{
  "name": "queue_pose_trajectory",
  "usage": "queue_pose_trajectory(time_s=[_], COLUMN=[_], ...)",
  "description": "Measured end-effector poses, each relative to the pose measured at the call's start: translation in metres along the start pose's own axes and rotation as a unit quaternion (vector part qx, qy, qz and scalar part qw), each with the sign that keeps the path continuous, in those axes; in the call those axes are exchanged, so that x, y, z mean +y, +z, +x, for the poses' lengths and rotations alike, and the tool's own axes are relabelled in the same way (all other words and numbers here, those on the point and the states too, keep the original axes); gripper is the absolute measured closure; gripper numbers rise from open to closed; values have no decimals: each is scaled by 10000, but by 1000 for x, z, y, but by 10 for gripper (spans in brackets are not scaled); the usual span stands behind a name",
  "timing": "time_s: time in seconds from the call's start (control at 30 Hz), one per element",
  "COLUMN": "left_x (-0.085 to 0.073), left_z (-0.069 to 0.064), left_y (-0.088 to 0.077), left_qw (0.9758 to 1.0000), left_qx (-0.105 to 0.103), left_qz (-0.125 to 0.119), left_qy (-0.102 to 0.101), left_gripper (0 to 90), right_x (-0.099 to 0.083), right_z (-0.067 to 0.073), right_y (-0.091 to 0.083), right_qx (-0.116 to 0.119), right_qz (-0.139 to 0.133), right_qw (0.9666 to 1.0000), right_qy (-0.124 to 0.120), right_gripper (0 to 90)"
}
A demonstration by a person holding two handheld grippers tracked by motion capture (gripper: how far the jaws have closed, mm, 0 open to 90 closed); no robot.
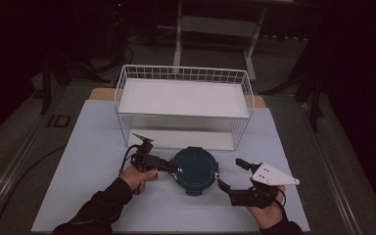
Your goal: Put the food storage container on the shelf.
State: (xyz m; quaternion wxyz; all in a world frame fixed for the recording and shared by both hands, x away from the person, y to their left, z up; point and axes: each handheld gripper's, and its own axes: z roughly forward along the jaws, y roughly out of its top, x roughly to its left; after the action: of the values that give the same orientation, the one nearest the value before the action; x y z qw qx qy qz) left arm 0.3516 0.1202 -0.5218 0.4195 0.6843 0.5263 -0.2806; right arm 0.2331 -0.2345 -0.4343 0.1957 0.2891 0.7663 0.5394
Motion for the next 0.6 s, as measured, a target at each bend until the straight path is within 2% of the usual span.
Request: queue_pose_trajectory(time_s=[0.07,0.2,0.23,0.3,0.4,0.47,0.53,0.6], left_x=[0,2,2,1,-1,-3,-5,-8], left_z=[1,-1,-1,-1,-3,-5,-8,-10], left_y=[0,-1,-1,-2,-2,-2,-2,-3], left_qw=[10000,9998,9998,9997,9996,9993,9984,9975], left_qx=[-34,23,20,-13,18,2,21,36], left_qz=[16,128,123,110,37,-4,-80,-128], left_qy=[12,165,165,200,295,386,565,695], left_gripper=[500,506,508,512,515,521,522,524], right_x=[-1,-4,-6,-8,-15,-20,-25,-29], right_z=[-2,-12,-17,-22,-32,-41,-46,-50], right_y=[1,10,14,17,23,30,35,40], right_qx=[51,165,231,289,420,521,634,689], right_qz=[29,295,396,519,781,952,1054,1192], right_qw=[9999,9980,9958,9929,9827,9723,9648,9573], right_qy=[87,529,798,1031,1627,2072,2323,2541], right_gripper=[123,133,157,188,218,238,248,296])
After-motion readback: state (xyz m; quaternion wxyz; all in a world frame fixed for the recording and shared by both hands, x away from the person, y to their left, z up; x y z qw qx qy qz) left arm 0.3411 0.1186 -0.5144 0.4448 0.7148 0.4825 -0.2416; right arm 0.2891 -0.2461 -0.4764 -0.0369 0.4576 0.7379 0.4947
